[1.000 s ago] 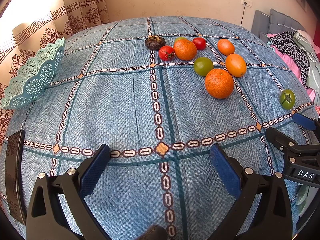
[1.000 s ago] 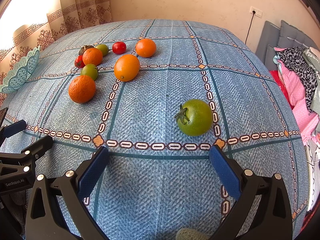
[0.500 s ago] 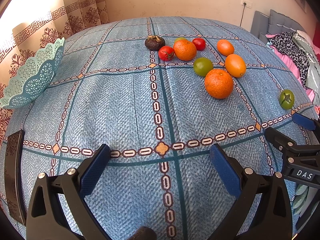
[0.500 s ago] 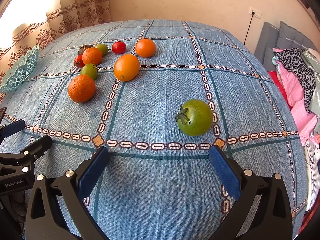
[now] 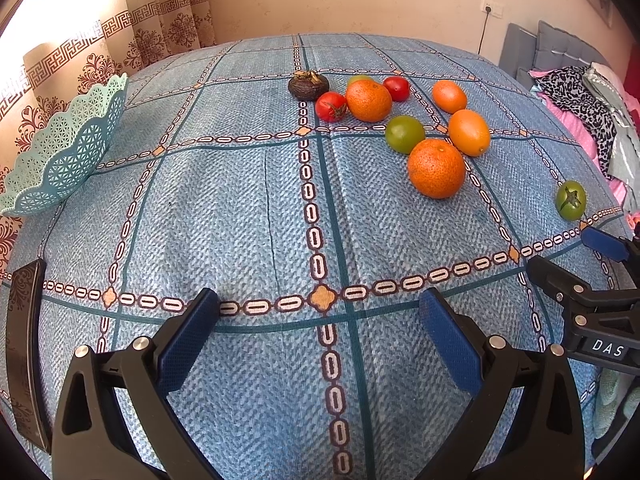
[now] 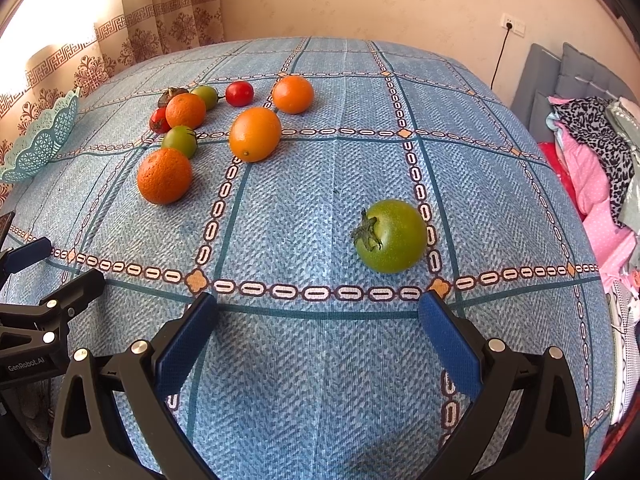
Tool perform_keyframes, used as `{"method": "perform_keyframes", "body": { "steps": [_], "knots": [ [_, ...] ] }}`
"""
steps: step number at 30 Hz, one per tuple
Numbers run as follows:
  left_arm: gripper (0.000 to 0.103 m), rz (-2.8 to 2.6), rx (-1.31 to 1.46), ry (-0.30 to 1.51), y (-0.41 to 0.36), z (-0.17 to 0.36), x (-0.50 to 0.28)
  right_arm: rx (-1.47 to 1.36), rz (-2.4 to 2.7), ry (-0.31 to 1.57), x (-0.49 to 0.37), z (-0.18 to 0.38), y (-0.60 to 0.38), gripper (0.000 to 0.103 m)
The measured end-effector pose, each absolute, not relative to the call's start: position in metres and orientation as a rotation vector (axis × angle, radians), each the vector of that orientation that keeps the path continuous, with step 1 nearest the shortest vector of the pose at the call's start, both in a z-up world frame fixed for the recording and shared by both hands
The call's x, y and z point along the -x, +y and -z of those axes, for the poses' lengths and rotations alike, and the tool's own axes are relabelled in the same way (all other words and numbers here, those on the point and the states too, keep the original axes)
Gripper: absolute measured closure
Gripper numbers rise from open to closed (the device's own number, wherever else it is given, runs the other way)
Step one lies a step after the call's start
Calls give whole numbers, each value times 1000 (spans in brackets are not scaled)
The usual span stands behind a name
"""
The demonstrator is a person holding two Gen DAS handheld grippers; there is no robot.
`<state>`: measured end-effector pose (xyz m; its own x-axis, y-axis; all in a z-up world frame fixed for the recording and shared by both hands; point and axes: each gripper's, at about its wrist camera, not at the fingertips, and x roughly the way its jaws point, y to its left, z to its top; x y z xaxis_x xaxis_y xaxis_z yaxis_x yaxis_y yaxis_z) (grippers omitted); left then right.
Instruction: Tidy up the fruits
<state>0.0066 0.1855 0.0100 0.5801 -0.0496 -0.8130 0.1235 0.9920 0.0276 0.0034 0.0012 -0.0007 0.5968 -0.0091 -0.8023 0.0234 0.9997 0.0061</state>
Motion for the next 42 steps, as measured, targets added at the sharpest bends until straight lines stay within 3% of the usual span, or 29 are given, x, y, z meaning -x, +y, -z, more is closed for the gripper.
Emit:
{"method": "perform_keyframes", "body": {
  "steps": [42],
  "knots": [
    [2, 183, -104, 832, 159, -48, -5, -188, 17, 800, 15, -41, -70, 5]
  ]
}}
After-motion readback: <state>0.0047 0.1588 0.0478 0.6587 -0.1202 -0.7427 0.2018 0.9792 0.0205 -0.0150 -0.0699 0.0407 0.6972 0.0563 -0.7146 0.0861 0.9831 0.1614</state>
